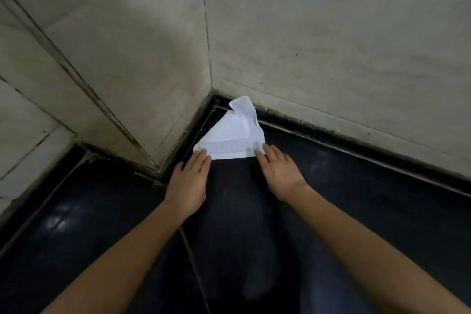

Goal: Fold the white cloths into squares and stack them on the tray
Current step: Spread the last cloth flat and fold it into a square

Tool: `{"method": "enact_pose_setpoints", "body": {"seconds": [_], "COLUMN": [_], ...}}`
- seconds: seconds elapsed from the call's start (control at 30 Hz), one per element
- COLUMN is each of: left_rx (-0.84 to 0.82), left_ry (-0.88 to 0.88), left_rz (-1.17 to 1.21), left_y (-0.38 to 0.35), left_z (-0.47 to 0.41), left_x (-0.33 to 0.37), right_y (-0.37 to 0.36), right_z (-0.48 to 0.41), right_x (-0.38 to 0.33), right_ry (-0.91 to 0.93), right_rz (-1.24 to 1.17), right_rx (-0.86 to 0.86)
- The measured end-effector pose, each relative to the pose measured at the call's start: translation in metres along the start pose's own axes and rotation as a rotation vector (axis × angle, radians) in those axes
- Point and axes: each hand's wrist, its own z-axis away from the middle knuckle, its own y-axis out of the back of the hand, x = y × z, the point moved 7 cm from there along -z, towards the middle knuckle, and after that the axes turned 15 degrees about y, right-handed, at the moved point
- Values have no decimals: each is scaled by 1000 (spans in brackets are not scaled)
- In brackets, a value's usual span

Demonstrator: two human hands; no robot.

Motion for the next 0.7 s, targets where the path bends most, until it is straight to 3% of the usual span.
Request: {"method": "enact_pose_setpoints", "body": {"seconds": [0.17,0.3,0.4,0.53,0.7], "left_rx": [-40,123,148,57,76], "left_ry": [7,-85,-116,-34,104], "left_rz": [-84,-48,-31,154,473], "left_y": [-40,-45,-34,-27,19], "left_z": [-49,-42,-17,29,101], "left_x": [-6,-4,-2,0,2], "right_y": [-23,-30,-33,-30,18], "right_z": [-44,-40,-14,26,100], "right_x": [12,10,6,1,-4], "right_ry": [-13,34,58,54,6], "right_rz": [52,106,107,-88,-281], "right_rx": [-77,-40,-48,-23,196]}}
